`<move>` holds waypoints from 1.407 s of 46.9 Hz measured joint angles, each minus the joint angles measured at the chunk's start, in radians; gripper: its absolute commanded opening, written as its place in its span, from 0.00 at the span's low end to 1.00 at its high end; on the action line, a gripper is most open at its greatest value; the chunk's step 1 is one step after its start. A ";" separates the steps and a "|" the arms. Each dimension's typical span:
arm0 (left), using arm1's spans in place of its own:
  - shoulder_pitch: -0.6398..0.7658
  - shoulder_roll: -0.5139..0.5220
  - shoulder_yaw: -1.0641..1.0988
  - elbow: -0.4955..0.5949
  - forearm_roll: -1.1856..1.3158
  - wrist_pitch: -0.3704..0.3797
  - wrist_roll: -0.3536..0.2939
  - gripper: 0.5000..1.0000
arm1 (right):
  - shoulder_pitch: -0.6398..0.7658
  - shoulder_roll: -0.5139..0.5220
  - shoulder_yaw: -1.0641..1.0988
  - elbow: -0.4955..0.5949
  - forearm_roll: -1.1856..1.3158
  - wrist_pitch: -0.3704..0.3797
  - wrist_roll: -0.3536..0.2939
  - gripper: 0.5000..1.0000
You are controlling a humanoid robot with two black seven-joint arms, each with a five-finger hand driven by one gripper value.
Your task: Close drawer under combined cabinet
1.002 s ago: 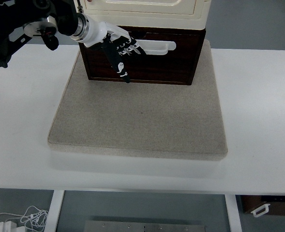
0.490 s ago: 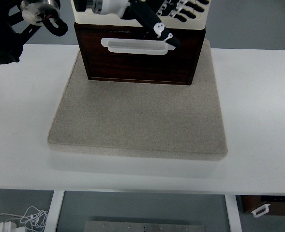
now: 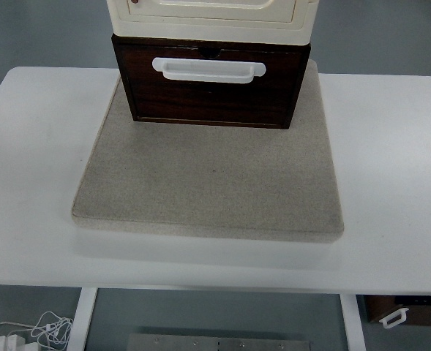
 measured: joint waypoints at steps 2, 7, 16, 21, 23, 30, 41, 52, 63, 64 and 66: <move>-0.001 0.014 -0.007 0.021 -0.022 0.021 0.000 0.99 | 0.000 0.000 0.000 0.000 0.000 0.000 0.000 0.90; -0.008 0.027 -0.011 0.095 -0.079 0.066 0.006 0.99 | 0.000 0.000 -0.001 0.000 0.000 0.000 0.000 0.90; -0.025 0.030 -0.011 0.290 -0.129 0.114 0.008 0.99 | 0.000 0.000 0.000 0.000 0.000 0.000 0.000 0.90; -0.025 0.030 -0.010 0.389 -0.142 0.114 0.014 0.99 | 0.000 0.000 0.001 0.000 0.000 0.000 0.000 0.90; -0.021 0.030 -0.007 0.424 -0.159 0.115 0.022 0.99 | 0.000 0.000 0.002 0.000 0.000 0.000 0.000 0.90; -0.001 0.023 0.002 0.520 -0.252 0.116 0.059 0.99 | 0.000 0.000 0.005 0.000 0.000 0.000 0.000 0.90; 0.102 -0.001 0.002 0.546 -0.347 0.119 0.123 0.99 | 0.000 0.000 0.002 0.000 0.000 0.002 0.000 0.90; 0.239 -0.064 -0.006 0.546 -0.365 0.116 0.120 0.99 | 0.000 0.000 0.000 0.000 -0.002 0.002 0.000 0.90; 0.338 -0.113 -0.001 0.546 -0.441 0.073 0.120 0.99 | 0.000 0.000 0.006 0.000 0.003 0.006 0.000 0.90; 0.345 -0.118 -0.002 0.546 -0.443 0.065 0.121 0.99 | 0.000 0.000 0.006 0.000 0.003 0.006 0.000 0.90; 0.361 -0.127 -0.005 0.546 -0.450 0.050 0.122 0.99 | 0.000 0.000 0.007 0.000 0.004 0.006 0.000 0.90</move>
